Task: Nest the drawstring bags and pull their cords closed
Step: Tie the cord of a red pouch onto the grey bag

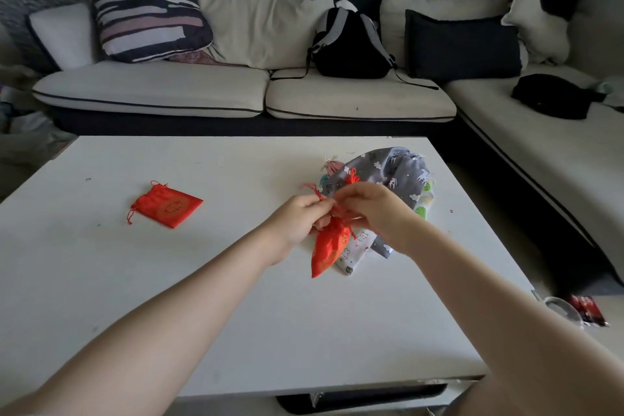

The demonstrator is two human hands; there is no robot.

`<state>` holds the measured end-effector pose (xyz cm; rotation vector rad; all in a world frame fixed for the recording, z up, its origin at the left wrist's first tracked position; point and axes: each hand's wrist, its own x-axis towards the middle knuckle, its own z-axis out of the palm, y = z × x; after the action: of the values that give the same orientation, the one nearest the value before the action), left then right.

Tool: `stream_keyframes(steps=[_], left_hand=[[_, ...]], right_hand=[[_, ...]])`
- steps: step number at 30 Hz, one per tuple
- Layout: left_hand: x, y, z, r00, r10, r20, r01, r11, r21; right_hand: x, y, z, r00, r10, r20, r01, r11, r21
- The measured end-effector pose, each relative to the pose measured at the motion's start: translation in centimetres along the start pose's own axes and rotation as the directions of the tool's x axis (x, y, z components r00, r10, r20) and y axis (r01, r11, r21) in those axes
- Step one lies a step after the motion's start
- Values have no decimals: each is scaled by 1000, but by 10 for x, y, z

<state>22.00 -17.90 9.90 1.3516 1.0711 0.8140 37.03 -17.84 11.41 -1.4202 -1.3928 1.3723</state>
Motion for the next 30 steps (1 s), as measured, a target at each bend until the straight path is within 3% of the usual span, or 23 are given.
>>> stream_keyframes(steps=[3, 9, 14, 19, 23, 25, 28, 30], left_hand=[[4, -4, -4, 1000, -15, -20, 14, 998, -62], [3, -13, -13, 998, -39, 53, 49, 977, -205], [-3, -9, -23, 998, -53, 22, 56, 980, -192], [-6, -11, -25, 994, -105, -42, 86, 945, -315], [-5, -11, -17, 988, -40, -147, 26, 995, -94], [-3, -11, -16, 972, 106, -211, -70, 983, 172], [-1, -12, -16, 921, 342, -185, -171, 785, 596], [-2, -10, -13, 901, 377, -213, -151, 735, 661]], right_hand=[[-3, 5, 1, 996, -13, 83, 29, 981, -190], [2, 9, 7, 1000, 7, 30, 1, 961, -277], [6, 15, 10, 994, 69, 81, -70, 998, 0], [4, 23, 14, 987, 51, 150, -91, 957, 274], [2, 32, 20, 984, 32, 176, -97, 922, 374], [-2, 33, 24, 989, 17, 145, -75, 910, 407], [-5, 32, 27, 992, 4, 128, -46, 943, 328], [-5, 29, 26, 993, 10, 115, -36, 974, 225]])
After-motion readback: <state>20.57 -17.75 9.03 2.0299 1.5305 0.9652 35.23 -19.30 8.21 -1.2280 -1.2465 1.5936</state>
